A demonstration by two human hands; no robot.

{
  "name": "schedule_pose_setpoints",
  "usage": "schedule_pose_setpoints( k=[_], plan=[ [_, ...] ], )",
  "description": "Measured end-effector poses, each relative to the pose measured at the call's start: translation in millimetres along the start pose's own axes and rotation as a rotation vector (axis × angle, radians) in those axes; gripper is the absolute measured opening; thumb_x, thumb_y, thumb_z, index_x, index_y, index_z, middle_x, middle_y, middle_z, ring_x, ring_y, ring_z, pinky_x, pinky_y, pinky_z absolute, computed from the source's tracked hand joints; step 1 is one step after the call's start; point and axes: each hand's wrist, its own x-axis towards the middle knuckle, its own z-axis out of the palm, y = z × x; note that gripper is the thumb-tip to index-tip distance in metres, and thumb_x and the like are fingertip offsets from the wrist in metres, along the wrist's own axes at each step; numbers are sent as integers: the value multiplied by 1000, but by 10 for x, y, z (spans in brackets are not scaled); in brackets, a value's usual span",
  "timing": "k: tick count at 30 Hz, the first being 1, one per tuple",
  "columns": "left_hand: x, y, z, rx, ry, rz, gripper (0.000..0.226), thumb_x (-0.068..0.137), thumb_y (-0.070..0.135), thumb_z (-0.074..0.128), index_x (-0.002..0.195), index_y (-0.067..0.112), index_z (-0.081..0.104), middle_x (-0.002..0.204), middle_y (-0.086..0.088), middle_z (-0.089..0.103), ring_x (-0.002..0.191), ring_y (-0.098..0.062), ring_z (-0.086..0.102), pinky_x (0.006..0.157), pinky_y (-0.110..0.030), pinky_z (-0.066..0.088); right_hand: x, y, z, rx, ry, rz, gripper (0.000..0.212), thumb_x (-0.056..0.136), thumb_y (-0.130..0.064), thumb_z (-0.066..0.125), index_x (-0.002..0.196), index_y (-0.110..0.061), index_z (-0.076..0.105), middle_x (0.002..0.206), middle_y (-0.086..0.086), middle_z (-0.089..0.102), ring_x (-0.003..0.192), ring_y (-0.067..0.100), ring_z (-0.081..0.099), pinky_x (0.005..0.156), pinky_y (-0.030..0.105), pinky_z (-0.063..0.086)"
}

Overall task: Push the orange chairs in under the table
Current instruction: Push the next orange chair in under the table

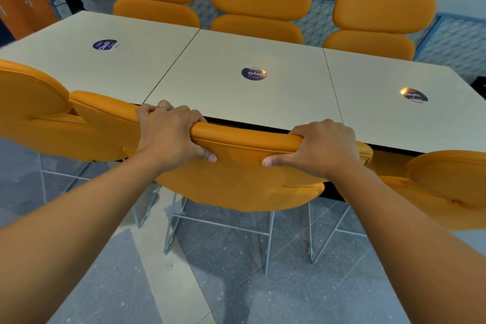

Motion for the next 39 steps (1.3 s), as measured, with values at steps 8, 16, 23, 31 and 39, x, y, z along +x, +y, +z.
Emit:
schedule_pose_setpoints(
  k=[8, 16, 23, 31, 39],
  plan=[
    [233, 111, 101, 25, 29, -1, 69, 53, 80, 67, 107, 37, 63, 102, 10, 63, 110, -23, 46, 97, -47, 22, 253, 218, 40, 9, -4, 11, 97, 43, -108, 30, 90, -33, 71, 70, -11, 63, 72, 12, 57, 65, 29, 47],
    [351, 254, 216, 47, 40, -3, 71, 53, 81, 65, 109, 38, 62, 107, 10, 63, 111, -24, 46, 97, -47, 21, 354, 402, 37, 33, -26, 35, 93, 43, -106, 35, 94, -37, 71, 74, -14, 64, 78, 11, 57, 61, 25, 37],
    [319, 257, 198, 58, 20, 8, 74, 52, 83, 64, 111, 38, 61, 106, 11, 62, 112, -23, 45, 96, -45, 19, 352, 414, 35, 46, -66, 35, 93, 44, -107, 34, 95, -37, 69, 77, -15, 64, 79, 12, 58, 66, 28, 44],
    [154, 189, 134, -25, -8, 47, 74, 62, 78, 57, 125, 40, 54, 119, 11, 59, 118, -19, 44, 106, -40, 15, 256, 252, -42, 192, -106, 38, 72, 61, -90, 60, 118, -46, 64, 109, -18, 69, 103, 14, 60, 75, 31, 40],
    [5, 84, -229, -375, -6, -62, 34, 84, 43, 69, 116, 33, 63, 113, 15, 60, 106, -5, 49, 88, -22, 42, 437, -279, -100, 699, -68, -73, 30, 83, -55, 72, 101, -32, 77, 97, -16, 73, 97, 5, 65, 88, 41, 56]
  ],
)
